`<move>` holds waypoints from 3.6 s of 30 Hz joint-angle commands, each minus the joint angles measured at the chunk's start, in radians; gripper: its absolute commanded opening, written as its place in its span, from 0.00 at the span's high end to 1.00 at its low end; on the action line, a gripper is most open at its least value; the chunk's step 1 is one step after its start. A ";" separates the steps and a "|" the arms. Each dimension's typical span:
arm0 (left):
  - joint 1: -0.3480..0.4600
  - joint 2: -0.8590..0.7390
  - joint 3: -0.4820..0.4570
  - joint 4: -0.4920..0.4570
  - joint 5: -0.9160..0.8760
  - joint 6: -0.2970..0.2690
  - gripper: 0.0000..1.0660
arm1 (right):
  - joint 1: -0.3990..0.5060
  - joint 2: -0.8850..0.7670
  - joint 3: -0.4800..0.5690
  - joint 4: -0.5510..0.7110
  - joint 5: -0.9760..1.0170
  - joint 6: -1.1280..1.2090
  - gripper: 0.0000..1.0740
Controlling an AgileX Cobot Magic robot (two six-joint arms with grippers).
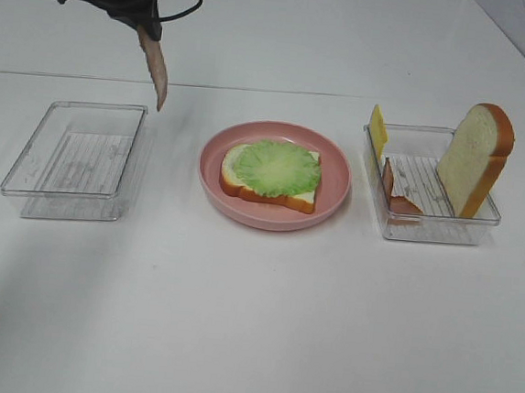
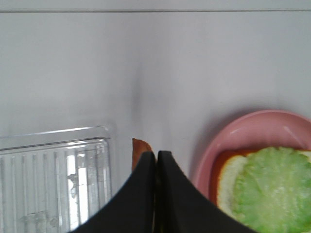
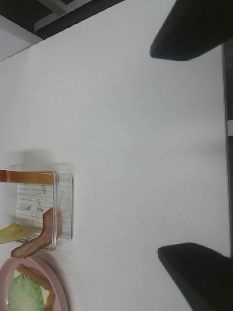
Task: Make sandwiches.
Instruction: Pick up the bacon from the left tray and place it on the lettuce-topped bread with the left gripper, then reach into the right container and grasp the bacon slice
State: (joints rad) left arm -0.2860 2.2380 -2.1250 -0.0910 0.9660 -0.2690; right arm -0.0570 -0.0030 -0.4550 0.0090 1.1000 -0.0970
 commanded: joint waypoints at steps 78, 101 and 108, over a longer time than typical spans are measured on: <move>-0.159 0.183 -0.002 -0.275 -0.072 0.310 0.05 | -0.008 -0.031 0.002 -0.009 -0.002 -0.007 0.08; -0.115 -0.231 0.046 0.133 0.351 0.253 0.05 | -0.008 -0.031 0.002 -0.009 -0.002 -0.007 0.08; -0.066 -0.462 0.322 0.133 0.350 0.250 0.05 | -0.008 -0.031 0.002 -0.009 -0.002 -0.007 0.08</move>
State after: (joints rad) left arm -0.3670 1.8540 -1.8920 0.0420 1.2090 -0.0120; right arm -0.0570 -0.0030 -0.4550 0.0090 1.1000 -0.0970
